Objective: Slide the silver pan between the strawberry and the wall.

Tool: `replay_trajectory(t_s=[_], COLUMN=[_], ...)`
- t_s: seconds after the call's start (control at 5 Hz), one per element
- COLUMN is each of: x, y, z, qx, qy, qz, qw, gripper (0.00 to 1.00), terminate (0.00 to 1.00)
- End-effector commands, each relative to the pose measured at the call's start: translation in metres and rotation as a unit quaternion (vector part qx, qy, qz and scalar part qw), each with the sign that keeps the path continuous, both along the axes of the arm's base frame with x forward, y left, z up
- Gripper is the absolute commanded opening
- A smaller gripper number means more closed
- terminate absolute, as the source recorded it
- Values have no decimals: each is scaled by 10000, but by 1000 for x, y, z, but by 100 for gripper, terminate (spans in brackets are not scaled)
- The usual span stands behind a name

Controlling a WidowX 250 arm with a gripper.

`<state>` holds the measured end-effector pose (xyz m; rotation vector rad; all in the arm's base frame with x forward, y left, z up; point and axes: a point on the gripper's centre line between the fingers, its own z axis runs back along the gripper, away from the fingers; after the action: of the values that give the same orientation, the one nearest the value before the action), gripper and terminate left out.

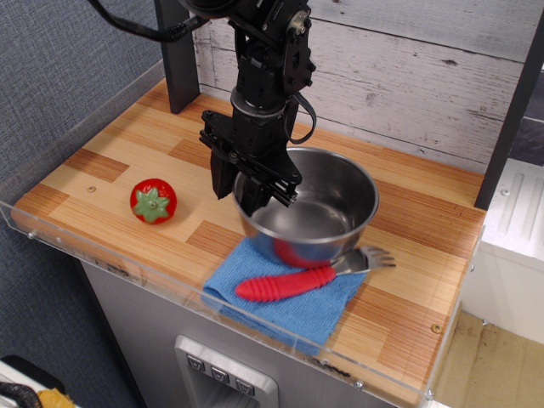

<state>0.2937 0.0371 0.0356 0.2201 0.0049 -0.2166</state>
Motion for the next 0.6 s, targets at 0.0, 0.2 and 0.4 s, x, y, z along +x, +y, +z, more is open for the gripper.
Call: replay_trajectory(t_s=[0.0, 0.2, 0.4], x=[2, 3, 2], y=[-8, -15, -18], z=[14, 18, 23], qx=[-48, -129, -183], qy=[-192, -244, -332], qz=[-268, -425, -466], qw=[9994, 9987, 9982], gripper=[0, 0, 0], terminate=[0, 0, 0])
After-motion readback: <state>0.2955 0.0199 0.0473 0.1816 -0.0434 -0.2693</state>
